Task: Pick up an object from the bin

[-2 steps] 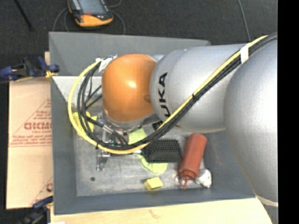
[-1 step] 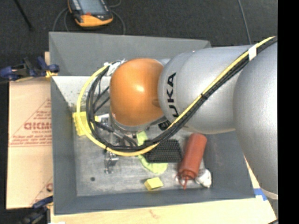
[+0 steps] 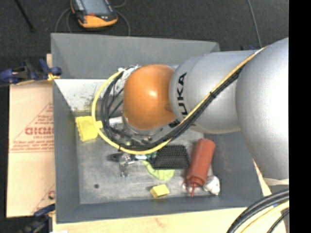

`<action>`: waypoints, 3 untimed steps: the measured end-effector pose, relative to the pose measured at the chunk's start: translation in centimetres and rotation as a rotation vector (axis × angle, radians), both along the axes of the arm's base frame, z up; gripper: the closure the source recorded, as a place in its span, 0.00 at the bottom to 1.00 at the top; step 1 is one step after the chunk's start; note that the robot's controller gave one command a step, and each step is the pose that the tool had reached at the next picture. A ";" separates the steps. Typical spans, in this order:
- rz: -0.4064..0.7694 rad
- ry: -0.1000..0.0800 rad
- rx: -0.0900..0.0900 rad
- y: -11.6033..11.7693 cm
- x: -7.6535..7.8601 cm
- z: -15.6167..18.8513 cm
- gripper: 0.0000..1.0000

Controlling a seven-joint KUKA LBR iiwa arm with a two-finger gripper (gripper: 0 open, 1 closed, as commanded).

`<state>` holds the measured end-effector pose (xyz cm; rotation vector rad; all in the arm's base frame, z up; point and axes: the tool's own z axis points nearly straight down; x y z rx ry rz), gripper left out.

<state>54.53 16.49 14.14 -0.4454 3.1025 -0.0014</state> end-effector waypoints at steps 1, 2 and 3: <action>-0.138 0.006 0.002 0.1 4.5 -2.3 0.00; -0.166 0.000 0.006 -3.8 4.0 -4.6 0.00; -0.159 -0.002 0.004 -4.5 5.9 -6.8 1.00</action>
Offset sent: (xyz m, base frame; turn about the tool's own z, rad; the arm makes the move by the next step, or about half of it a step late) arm 0.0074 -0.0855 -0.0672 0.1847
